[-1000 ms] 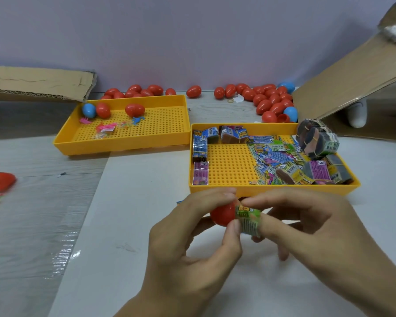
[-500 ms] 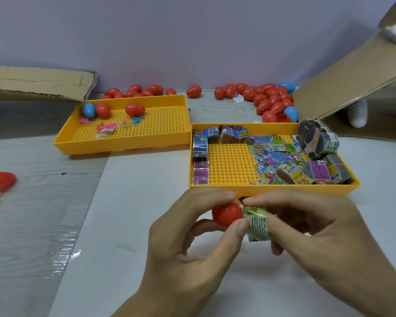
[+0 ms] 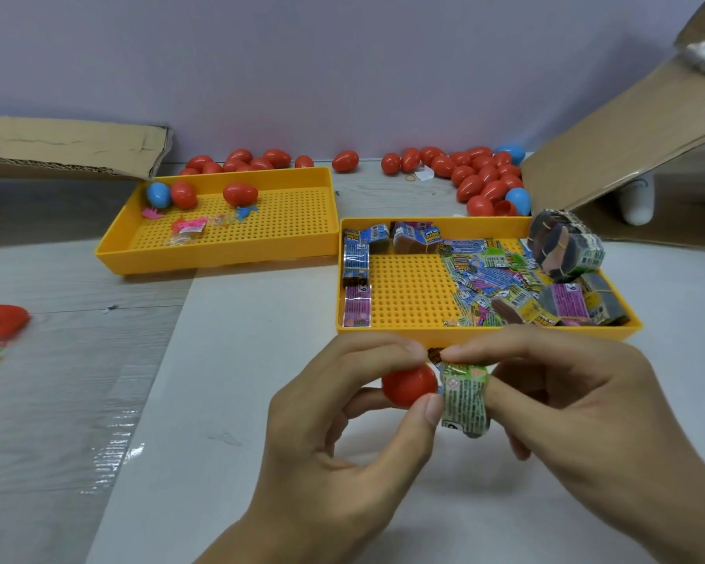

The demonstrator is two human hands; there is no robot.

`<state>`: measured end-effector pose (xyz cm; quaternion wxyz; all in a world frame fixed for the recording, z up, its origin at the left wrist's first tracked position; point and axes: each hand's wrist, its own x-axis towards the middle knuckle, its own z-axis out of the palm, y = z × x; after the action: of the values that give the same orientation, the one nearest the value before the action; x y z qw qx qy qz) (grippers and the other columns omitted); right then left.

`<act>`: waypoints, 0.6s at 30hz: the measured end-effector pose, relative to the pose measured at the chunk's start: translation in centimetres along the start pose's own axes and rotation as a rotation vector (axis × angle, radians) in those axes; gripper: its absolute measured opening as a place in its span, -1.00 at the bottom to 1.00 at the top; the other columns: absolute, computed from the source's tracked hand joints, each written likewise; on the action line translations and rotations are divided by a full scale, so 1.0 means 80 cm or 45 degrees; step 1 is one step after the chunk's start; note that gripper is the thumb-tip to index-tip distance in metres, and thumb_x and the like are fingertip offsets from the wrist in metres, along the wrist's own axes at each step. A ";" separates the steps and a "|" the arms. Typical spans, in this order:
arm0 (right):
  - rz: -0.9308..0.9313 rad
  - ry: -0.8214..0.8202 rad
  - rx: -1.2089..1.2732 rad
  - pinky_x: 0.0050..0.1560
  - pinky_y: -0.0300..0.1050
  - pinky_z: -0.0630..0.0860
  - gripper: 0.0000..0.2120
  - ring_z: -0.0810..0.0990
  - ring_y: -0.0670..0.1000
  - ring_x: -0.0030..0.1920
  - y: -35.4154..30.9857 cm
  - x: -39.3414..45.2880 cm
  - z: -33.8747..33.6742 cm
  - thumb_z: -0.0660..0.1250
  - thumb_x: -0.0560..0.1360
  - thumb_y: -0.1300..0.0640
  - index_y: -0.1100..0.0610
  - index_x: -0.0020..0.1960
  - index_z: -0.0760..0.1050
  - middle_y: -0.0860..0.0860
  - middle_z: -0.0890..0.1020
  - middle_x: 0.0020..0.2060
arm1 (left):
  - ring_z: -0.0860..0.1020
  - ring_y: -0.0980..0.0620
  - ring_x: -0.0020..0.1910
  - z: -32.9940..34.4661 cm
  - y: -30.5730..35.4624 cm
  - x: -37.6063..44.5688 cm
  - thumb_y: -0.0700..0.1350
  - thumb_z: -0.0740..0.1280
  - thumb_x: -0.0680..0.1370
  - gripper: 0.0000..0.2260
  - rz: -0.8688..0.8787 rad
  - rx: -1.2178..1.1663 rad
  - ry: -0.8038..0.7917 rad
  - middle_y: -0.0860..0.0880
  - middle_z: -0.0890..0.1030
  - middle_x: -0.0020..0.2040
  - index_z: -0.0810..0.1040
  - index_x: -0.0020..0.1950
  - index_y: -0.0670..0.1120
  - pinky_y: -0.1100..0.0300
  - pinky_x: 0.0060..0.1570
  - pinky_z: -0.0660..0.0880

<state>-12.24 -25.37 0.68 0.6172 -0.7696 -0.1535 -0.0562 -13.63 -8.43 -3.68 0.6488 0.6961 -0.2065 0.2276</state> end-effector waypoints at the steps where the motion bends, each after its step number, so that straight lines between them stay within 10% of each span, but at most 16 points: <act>1: -0.010 -0.004 0.010 -0.54 -0.41 0.37 -0.80 0.49 -0.17 -0.59 0.000 0.000 0.000 0.44 0.25 0.17 -0.06 -0.18 0.70 -0.16 0.60 -0.49 | 0.64 -0.12 0.08 0.000 0.000 0.000 -0.19 0.45 0.47 -0.80 0.001 0.001 -0.008 -0.06 0.64 0.05 0.62 0.09 -0.12 0.15 -0.12 0.62; 8: -0.133 0.027 -0.171 -0.52 -0.03 0.45 -0.80 0.60 -0.01 -0.39 -0.003 0.000 -0.001 0.34 0.30 0.00 -0.08 -0.14 0.71 -0.09 0.67 -0.26 | 0.64 -0.15 0.07 -0.001 0.004 0.001 -0.03 0.46 0.50 -0.78 -0.020 0.004 -0.058 -0.05 0.64 0.05 0.63 0.08 -0.11 0.08 -0.13 0.63; 18: -0.437 -0.066 -0.570 -0.50 -0.18 0.42 -0.85 0.57 -0.13 -0.29 -0.004 0.000 -0.010 0.42 0.42 0.23 0.05 -0.07 0.69 -0.07 0.65 -0.23 | 0.65 -0.15 0.05 -0.003 0.006 0.004 -0.13 0.46 0.48 -0.84 -0.051 0.013 -0.054 -0.03 0.66 0.03 0.64 0.05 -0.10 0.13 -0.14 0.62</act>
<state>-12.26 -26.10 1.15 0.4090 -0.8508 -0.2812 -0.1726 -13.67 -8.22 -3.11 0.6450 0.7082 -0.2052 0.2009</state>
